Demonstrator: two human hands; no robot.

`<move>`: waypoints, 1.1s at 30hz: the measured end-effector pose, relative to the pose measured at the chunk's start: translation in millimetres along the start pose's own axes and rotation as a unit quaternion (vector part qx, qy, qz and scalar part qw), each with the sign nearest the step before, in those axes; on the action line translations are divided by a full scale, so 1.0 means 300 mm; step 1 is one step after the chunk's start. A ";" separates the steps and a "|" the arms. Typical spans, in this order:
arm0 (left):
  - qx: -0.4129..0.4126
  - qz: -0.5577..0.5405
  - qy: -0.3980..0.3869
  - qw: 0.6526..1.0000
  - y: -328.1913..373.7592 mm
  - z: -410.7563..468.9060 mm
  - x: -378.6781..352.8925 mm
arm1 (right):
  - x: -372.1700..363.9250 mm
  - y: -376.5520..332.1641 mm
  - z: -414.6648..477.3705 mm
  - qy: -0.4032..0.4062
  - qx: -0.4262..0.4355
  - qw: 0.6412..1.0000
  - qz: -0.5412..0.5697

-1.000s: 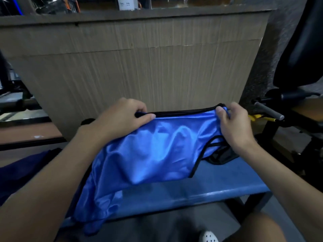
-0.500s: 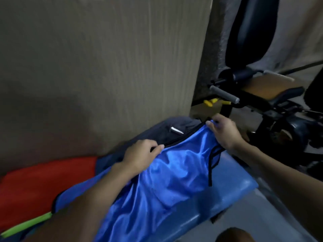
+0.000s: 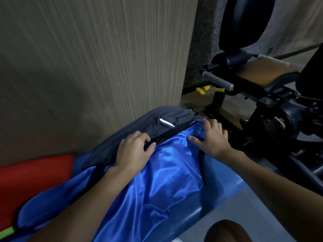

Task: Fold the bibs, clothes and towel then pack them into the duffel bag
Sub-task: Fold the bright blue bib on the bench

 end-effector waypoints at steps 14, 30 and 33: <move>0.164 -0.001 0.110 0.980 -0.305 -0.442 0.541 | 0.078 -0.618 -0.411 -0.031 0.210 0.962 0.169; 0.384 -0.011 0.029 0.923 -0.643 -0.903 0.712 | -0.205 -1.153 -0.794 -0.118 0.453 0.875 0.125; 0.406 -0.036 0.046 0.912 -0.641 -0.901 0.698 | -0.237 -1.152 -0.797 -0.127 0.455 0.874 0.117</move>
Point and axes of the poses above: each hand's wrist, its own z-axis towards the middle knuckle, its own x-axis out of the back of the hand, y = z × x, the point moved 3 cm from there along z, towards the middle knuckle, and after that the axes turned 10 degrees about y, right-handed, at the moved point
